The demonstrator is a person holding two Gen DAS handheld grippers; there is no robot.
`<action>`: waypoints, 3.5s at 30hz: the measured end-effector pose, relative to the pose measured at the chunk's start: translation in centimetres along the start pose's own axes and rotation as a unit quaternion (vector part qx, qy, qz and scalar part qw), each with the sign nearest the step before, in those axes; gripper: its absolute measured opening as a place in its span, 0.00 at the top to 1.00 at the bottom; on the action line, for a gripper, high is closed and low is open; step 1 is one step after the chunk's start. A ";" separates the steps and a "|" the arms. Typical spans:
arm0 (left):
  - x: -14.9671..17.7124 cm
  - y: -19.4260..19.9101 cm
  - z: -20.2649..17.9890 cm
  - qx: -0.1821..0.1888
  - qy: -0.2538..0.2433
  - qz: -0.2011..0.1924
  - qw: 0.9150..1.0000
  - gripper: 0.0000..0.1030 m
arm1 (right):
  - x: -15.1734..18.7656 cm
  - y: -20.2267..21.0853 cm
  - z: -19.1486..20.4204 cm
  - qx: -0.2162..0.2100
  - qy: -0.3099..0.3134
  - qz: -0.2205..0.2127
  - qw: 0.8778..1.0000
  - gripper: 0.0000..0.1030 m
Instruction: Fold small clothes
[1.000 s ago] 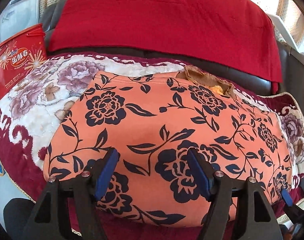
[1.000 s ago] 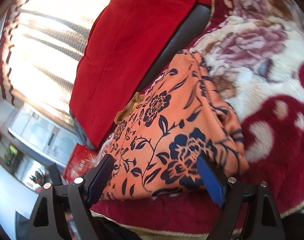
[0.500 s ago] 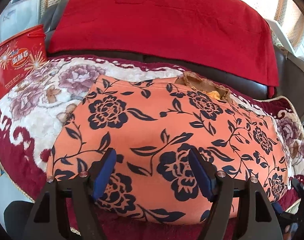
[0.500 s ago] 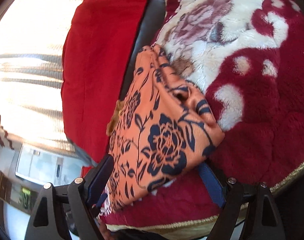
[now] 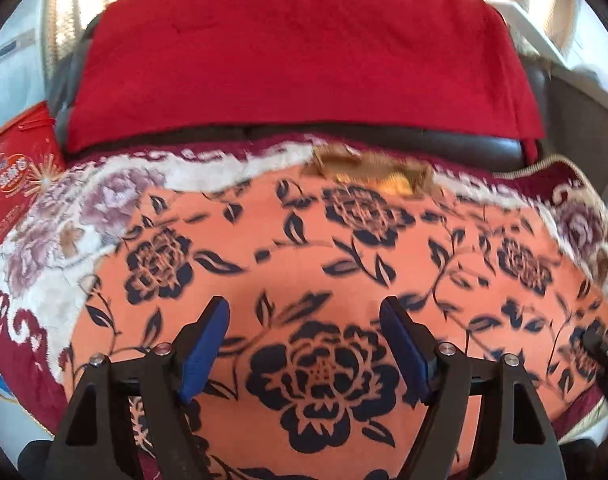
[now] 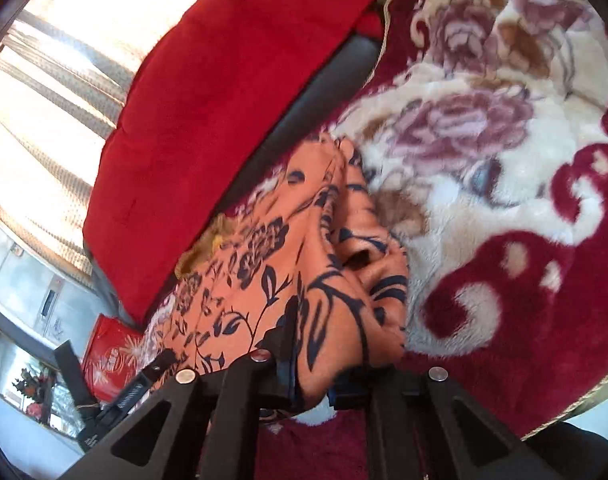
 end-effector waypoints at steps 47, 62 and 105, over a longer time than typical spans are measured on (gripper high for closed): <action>0.6 -3.6 0.8 0.007 -0.005 0.026 1.000 0.08 | -12.1 -14.2 4.8 0.079 0.127 0.120 0.981 0.82; 0.2 -2.1 2.2 0.022 0.031 0.041 0.998 0.08 | -13.8 -13.2 2.6 0.121 0.058 0.086 0.987 0.76; 0.3 1.9 2.8 0.006 0.018 -0.014 1.000 0.07 | -0.2 -2.9 3.3 -0.010 -0.064 0.047 0.997 0.60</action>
Point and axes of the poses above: each gripper's, at about its wrist camera, not at the fingertips, and y roughly against the way its jaws point, z to its left, x to its underside, the point moved 5 cm from there along -y, roughly the way its jaws point, and after that the axes turned 8 degrees about x, right-handed, at the moved point
